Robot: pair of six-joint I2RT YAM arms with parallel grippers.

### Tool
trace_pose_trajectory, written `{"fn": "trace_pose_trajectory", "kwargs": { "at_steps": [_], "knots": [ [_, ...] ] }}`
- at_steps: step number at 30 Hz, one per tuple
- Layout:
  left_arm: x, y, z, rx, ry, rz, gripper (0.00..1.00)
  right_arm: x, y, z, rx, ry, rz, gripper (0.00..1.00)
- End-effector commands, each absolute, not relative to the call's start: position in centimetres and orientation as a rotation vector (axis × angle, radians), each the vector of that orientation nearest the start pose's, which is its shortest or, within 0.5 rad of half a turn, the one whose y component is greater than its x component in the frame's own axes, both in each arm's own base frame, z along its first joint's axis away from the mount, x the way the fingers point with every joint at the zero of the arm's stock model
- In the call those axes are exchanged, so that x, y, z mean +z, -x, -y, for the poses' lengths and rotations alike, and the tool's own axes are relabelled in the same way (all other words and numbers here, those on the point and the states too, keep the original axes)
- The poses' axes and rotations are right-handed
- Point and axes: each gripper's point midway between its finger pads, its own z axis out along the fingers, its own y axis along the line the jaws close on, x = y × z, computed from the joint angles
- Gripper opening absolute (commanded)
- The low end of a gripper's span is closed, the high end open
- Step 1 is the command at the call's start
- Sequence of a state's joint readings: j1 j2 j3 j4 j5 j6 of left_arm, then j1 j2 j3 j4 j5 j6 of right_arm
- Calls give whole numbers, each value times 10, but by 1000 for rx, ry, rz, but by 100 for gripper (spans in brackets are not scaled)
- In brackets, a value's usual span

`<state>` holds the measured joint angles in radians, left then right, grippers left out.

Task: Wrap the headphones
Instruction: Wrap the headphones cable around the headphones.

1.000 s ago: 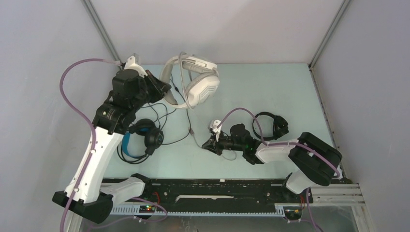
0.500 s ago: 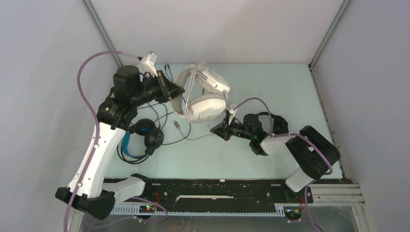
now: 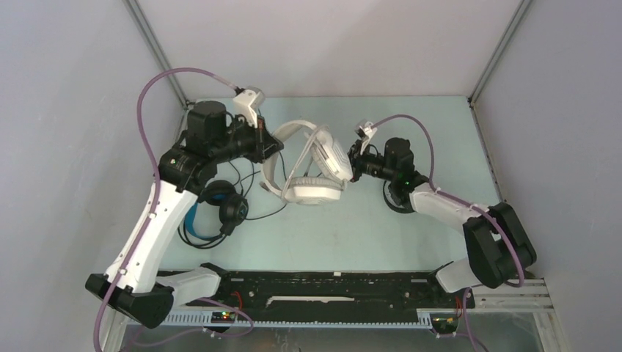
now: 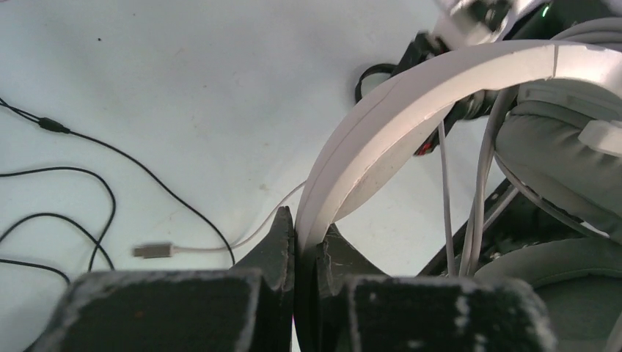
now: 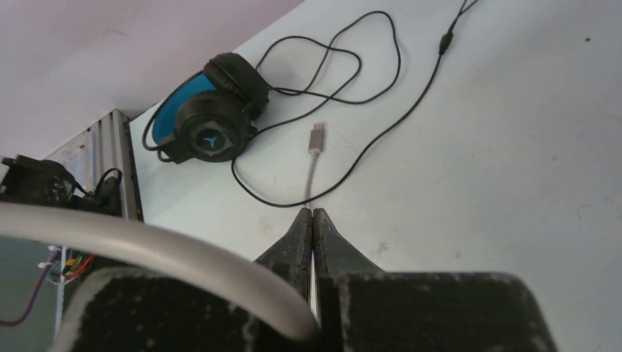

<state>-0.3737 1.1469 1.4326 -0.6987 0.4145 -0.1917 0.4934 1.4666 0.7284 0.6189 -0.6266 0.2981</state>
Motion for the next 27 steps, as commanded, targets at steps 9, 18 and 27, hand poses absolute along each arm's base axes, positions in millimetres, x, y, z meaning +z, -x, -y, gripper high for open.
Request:
{"fn": "trace_pose_trajectory", "kwargs": {
  "at_steps": [9,18,27],
  "knots": [
    [315,-275,174,-313,-754,-1968,0,252,-304,-280,1184,625,-1854,0],
    [302,-292,156,94,-911,-1864,0,293,-273,-279,1305,650,-1885,0],
    [299,-296,155,234,-1020,-1699,0,315,-255,-279,1425,664,-1857,0]
  ]
}}
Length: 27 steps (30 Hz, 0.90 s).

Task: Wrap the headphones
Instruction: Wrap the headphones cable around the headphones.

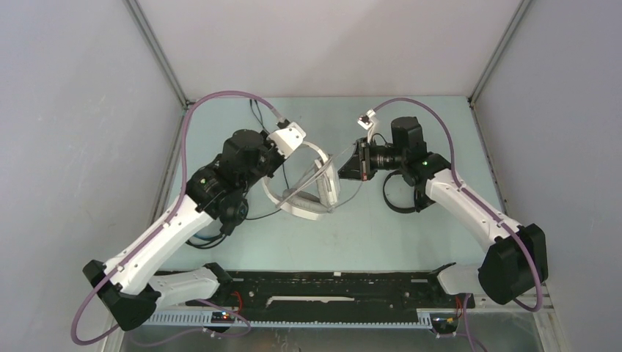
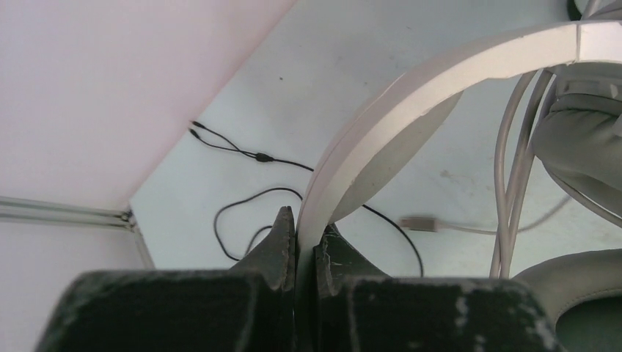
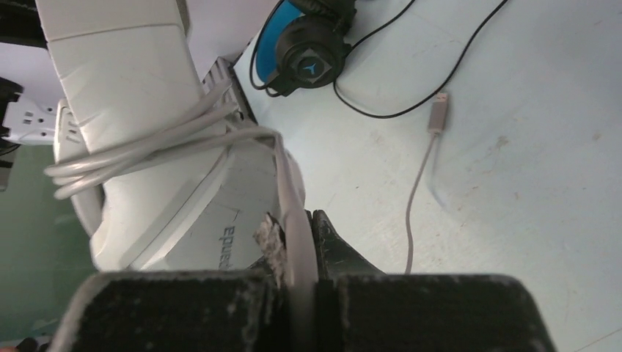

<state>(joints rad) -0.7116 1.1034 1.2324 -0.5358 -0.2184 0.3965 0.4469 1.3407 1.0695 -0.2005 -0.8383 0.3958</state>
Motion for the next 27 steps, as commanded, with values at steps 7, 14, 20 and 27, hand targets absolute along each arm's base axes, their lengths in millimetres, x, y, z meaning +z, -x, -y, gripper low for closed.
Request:
{"fn": "trace_pose_trajectory", "kwargs": {
  "at_steps": [7,14,20,27],
  "knots": [
    [307,-302,155,297,-1033,-1630,0,334,-234,-284,1595,709,-1823,0],
    [309,-308,156,347,-1038,-1585,0,343,-223,-286,1703,748,-1802,0],
    [311,-303,172,279,-1122,-1510,0,322,-238,-283,1559,755,-1822,0],
    [312,-296,188,206,-1224,-1445,0,302,-260,-273,1330,731,-1888,0]
  ]
}}
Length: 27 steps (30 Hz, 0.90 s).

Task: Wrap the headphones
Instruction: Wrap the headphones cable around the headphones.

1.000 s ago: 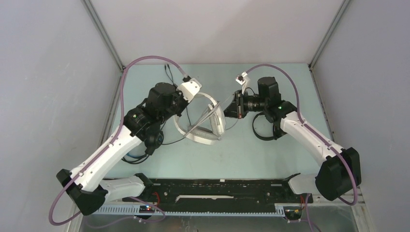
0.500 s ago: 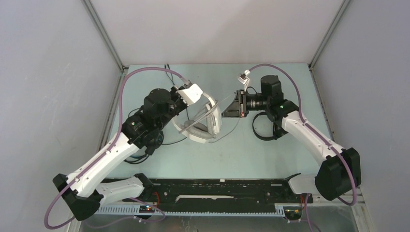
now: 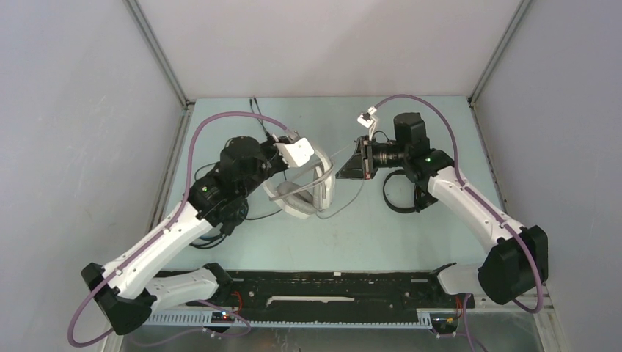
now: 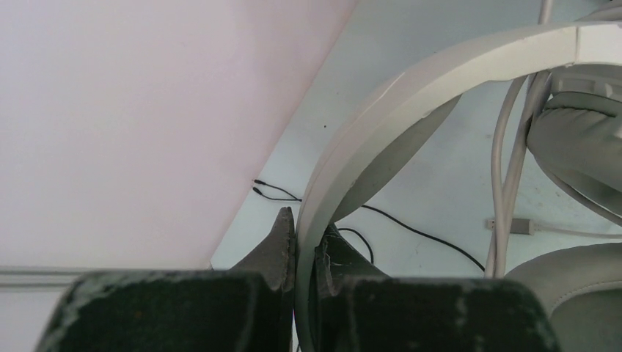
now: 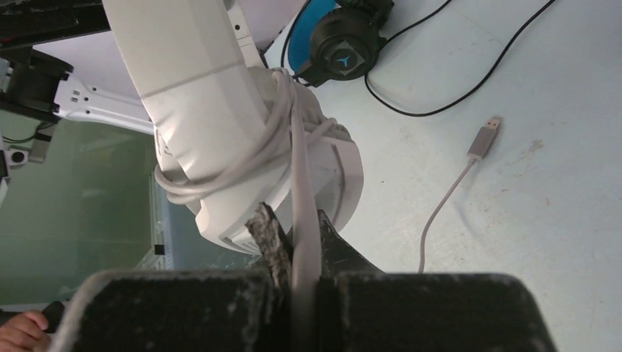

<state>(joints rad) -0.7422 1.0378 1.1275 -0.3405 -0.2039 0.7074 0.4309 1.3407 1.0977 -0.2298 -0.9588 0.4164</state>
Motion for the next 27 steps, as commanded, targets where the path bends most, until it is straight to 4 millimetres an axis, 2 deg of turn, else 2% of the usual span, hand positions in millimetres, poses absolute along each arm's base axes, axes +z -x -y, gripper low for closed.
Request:
{"fn": "trace_pose_trajectory", "kwargs": {
  "at_steps": [1,5,10,14,18,20,22,27],
  "knots": [
    [313,-298,187,222,-1225,-1439,0,304,-257,-274,1345,737,-1885,0],
    [317,-308,178,313,-1204,-1441,0,312,-242,-275,1428,775,-1878,0],
    [328,-322,161,430,-1089,-1502,0,319,-229,-274,1488,786,-1893,0],
    [333,-325,153,443,-982,-1543,0,326,-223,-273,1521,775,-1893,0],
    [331,-322,148,420,-903,-1574,0,343,-213,-276,1616,784,-1855,0],
    [330,-321,146,406,-868,-1593,0,353,-208,-279,1662,793,-1826,0],
    [327,-320,143,405,-841,-1612,0,362,-201,-286,1703,812,-1797,5],
    [325,-323,133,439,-733,-1661,0,373,-192,-308,1783,844,-1744,10]
  ]
}}
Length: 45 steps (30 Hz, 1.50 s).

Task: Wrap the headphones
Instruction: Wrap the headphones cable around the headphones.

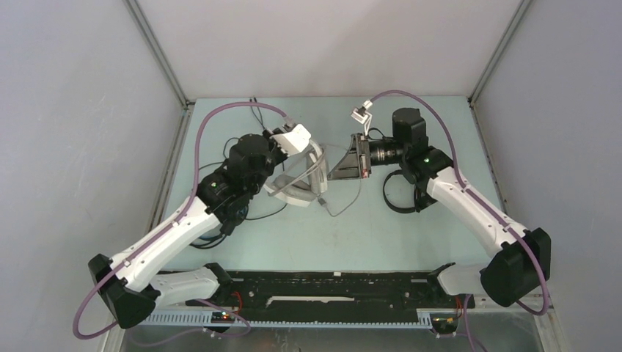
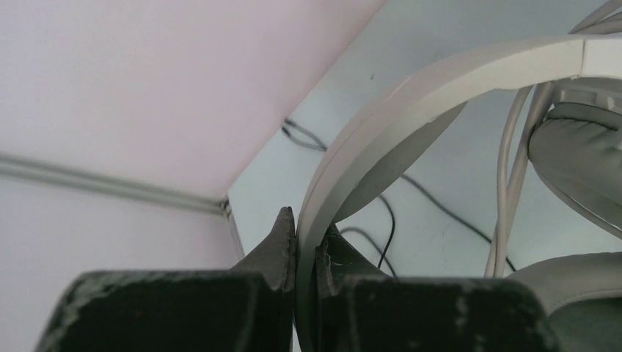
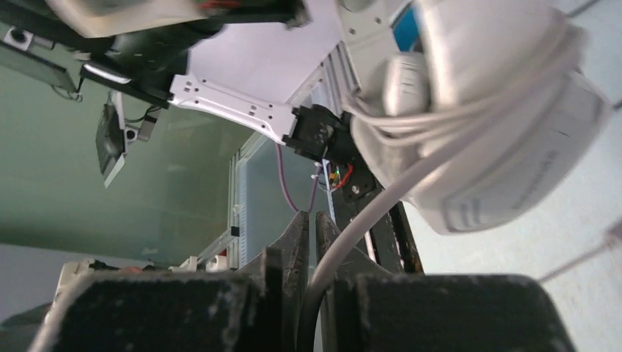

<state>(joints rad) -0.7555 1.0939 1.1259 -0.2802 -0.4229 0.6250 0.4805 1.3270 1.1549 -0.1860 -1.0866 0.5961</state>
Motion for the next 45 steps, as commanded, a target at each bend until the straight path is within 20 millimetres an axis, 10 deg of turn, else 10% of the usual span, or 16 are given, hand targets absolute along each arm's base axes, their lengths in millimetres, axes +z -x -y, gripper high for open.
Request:
{"fn": "trace_pose_trajectory", "kwargs": {
  "at_steps": [1,17,45],
  "knots": [
    [326,-324,131,445,-711,-1673,0,376,-192,-312,1795,839,-1735,10],
    [350,-327,114,314,-152,-1744,0,370,-197,-363,1801,761,-1718,11],
    [365,-329,131,-171,308,-1827,0,271,-228,-371,1084,827,-1585,18]
  ]
}}
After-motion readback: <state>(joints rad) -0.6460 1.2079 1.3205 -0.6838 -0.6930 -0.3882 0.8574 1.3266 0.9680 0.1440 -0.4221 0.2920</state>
